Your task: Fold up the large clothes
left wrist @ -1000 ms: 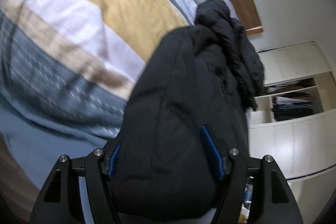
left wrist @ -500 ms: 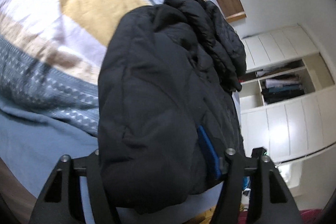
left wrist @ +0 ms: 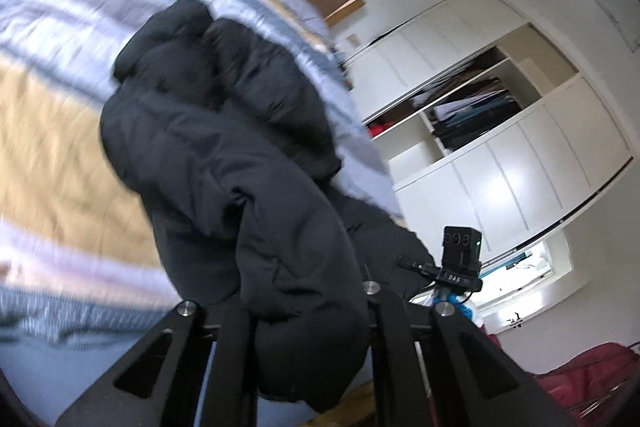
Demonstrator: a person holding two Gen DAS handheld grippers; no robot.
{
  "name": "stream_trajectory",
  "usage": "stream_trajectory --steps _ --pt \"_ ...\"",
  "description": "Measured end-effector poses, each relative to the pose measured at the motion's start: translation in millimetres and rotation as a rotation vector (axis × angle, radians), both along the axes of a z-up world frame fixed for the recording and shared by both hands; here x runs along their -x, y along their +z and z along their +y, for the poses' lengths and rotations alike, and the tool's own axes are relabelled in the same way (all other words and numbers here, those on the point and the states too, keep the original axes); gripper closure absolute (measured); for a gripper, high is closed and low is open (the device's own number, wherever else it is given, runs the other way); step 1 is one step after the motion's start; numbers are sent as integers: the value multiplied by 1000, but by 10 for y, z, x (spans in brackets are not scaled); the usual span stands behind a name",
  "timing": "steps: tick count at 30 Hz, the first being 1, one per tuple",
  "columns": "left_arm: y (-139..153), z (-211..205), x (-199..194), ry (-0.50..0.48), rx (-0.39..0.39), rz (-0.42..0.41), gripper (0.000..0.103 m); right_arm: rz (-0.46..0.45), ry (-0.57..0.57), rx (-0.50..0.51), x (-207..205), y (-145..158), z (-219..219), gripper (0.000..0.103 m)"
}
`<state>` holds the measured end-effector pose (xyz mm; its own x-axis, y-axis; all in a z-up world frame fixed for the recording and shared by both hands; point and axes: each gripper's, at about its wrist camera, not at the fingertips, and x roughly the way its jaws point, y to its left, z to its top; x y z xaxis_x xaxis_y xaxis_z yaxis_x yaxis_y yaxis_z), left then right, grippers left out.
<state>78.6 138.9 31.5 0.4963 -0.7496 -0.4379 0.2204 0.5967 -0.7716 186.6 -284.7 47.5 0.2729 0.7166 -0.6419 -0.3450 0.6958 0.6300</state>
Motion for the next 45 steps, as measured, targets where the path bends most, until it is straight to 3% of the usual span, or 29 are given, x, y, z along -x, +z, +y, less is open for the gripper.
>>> stream_trajectory --steps 3,9,14,19,23,26,32,37,45 --pt "259 50 -235 19 49 -54 92 -76 -10 -77 -217 294 -36 81" --pt "580 429 -912 135 235 -142 92 -201 -119 -303 -816 734 -384 82" --pt "593 849 -1508 273 374 -180 92 -222 -265 -466 -1450 761 -729 82" --pt "520 1134 -2322 389 410 -129 92 -201 -387 -474 -2150 688 -840 82" --pt "351 1206 -3104 469 335 -72 92 -174 -488 -447 -2741 507 -870 82" --pt "75 1187 -3758 526 249 -3 92 -141 -582 -359 -3210 274 -878 82" --pt "-652 1079 -4783 591 -4 147 88 -36 -704 -174 -3964 -412 -879 82" --pt "-1319 925 -5292 579 -46 240 88 26 -697 -104 -4385 -885 -811 82" --pt "-1613 744 -5701 552 -149 331 88 86 -673 -91 -4719 -1156 -785 81"
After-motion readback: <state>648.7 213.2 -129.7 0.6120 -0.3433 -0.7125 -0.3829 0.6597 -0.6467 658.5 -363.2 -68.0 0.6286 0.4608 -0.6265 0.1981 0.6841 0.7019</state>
